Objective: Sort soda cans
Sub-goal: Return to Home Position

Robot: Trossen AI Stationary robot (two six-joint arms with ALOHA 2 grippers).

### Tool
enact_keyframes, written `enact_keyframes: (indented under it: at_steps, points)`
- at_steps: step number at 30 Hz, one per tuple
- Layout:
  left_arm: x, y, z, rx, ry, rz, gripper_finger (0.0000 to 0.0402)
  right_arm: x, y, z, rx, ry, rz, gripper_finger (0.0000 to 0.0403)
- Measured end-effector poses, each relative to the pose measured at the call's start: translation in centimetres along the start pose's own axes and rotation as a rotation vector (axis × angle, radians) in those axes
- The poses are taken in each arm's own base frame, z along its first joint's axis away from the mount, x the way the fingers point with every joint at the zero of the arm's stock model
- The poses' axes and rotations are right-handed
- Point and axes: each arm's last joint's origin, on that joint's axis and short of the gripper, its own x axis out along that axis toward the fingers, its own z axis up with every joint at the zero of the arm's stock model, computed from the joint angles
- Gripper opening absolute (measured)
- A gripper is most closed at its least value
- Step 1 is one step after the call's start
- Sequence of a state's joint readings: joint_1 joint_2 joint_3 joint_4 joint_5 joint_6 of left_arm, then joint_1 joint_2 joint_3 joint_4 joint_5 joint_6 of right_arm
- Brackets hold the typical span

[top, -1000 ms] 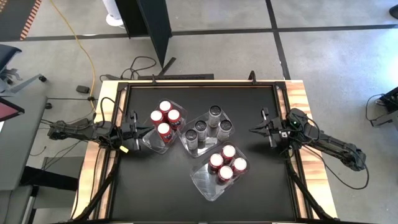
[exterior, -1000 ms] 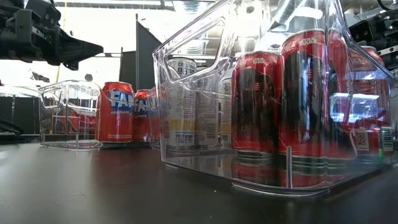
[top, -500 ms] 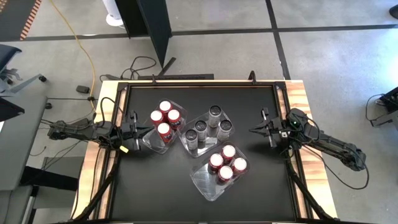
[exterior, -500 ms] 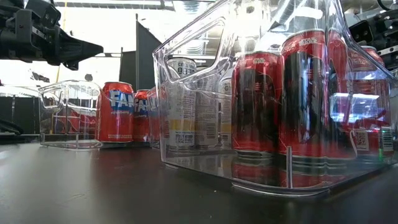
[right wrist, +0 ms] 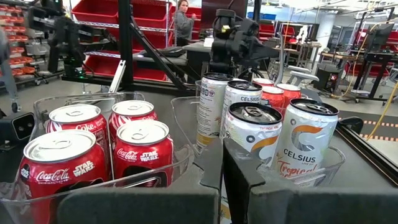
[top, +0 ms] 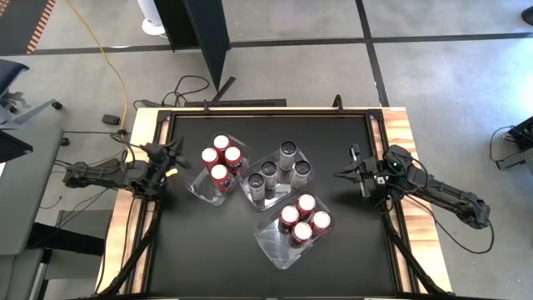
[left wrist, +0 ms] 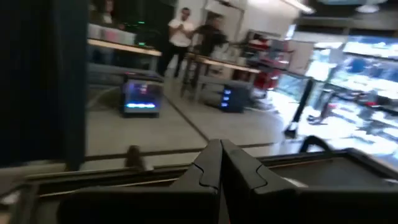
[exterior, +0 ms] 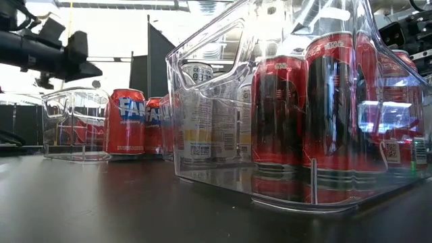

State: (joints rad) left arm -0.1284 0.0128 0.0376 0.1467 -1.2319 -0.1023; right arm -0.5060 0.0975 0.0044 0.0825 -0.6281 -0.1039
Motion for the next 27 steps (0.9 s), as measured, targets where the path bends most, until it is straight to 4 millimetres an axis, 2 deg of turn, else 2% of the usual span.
enact_keyframes:
  at_steps: [18, 27]
  points:
    - [-0.1, 0.4, -1.4, 0.289, 0.062, 0.048, 0.0, 0.0, 0.0, 0.0, 0.0, 0.0, 0.0, 0.0031]
    - [-0.1, 0.4, -1.4, 0.321, 0.067, 0.033, 0.0, 0.0, 0.0, 0.0, 0.0, 0.0, 0.0, 0.0031]
